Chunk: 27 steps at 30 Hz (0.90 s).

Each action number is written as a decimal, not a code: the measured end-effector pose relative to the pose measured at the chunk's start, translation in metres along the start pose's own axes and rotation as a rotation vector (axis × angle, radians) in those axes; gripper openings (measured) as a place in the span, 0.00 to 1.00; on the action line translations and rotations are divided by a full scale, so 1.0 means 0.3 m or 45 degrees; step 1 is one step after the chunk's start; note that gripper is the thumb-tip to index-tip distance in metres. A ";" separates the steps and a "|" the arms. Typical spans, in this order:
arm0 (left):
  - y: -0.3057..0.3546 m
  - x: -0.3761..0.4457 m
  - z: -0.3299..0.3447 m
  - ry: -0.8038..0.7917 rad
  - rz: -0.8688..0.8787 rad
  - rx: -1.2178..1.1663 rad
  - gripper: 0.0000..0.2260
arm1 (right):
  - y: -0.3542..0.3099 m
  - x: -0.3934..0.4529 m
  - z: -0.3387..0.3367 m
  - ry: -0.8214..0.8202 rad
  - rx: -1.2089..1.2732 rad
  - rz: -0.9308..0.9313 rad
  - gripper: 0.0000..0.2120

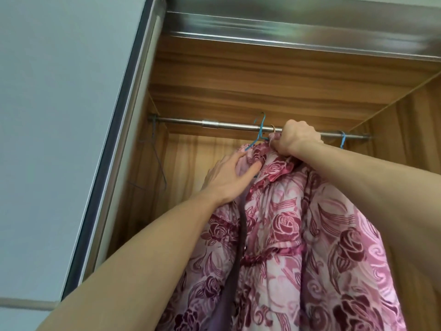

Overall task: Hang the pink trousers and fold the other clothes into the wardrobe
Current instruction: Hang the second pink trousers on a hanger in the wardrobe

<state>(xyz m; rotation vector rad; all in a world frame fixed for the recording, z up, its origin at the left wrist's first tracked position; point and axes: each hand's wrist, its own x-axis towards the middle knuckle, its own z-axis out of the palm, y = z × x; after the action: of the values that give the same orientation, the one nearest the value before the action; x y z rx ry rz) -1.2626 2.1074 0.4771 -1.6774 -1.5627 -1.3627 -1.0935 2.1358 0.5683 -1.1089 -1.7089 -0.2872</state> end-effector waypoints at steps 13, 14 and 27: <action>-0.011 -0.015 -0.013 0.001 0.016 0.043 0.33 | -0.034 -0.011 0.090 -0.178 -0.018 0.001 0.29; 0.000 -0.022 -0.014 -0.002 0.016 0.038 0.31 | -0.036 -0.013 0.079 -0.201 -0.014 -0.007 0.29; 0.139 -0.210 0.010 0.013 0.080 0.040 0.26 | 0.238 -0.252 -0.030 -0.265 0.142 -0.506 0.35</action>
<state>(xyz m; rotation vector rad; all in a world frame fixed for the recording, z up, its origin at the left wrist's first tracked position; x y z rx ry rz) -1.2137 2.0709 0.4324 -1.6840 -1.5053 -1.3063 -1.0289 2.1284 0.4864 -0.7310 -2.1034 -0.3276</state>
